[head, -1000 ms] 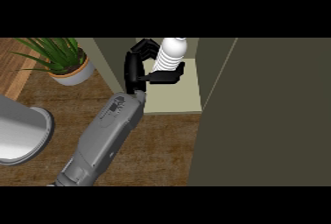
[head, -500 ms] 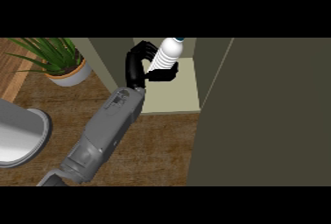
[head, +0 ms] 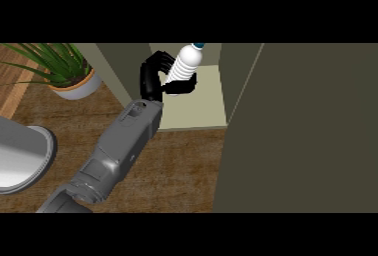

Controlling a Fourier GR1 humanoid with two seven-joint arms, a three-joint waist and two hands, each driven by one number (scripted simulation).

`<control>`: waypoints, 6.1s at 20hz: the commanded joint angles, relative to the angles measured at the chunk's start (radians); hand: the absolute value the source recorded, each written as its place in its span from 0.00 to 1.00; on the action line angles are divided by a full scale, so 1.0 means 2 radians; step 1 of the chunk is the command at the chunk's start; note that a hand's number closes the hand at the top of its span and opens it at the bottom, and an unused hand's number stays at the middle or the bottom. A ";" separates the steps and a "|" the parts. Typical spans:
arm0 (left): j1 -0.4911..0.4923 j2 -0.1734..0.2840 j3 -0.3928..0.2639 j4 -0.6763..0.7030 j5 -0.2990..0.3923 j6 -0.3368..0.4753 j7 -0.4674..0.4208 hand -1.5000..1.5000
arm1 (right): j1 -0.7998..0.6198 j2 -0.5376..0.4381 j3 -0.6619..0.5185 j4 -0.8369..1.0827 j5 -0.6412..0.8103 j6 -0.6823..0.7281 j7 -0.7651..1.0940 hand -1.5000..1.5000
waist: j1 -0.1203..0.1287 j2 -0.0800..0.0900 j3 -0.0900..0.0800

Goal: Pick up the bottled water, place it into the cabinet and close the cabinet

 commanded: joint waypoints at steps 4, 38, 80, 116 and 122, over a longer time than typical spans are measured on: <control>-0.013 0.002 0.018 0.065 -0.011 0.017 -0.038 1.00 | 0.015 -0.004 -0.008 -0.016 -0.012 0.006 -0.021 0.00 | -0.001 0.003 0.001; 0.013 0.000 0.040 0.004 0.052 -0.160 -0.170 1.00 | -0.003 -0.002 0.030 -0.018 0.020 -0.011 0.003 0.00 | 0.000 -0.003 0.000; 0.714 0.163 -0.171 -0.820 0.120 -0.284 -0.053 1.00 | -0.142 -0.016 0.086 -0.045 -0.011 0.043 0.146 1.00 | 0.045 -0.010 -0.002; 0.956 0.258 0.046 -0.881 0.240 -0.507 -0.124 1.00 | -0.533 0.195 -0.257 0.561 -0.126 0.150 0.073 1.00 | 0.042 -0.003 0.001; 0.933 0.265 0.071 -0.889 0.281 -0.501 -0.087 1.00 | -0.552 0.190 -0.275 0.641 -0.122 0.173 0.027 1.00 | 0.039 -0.001 0.001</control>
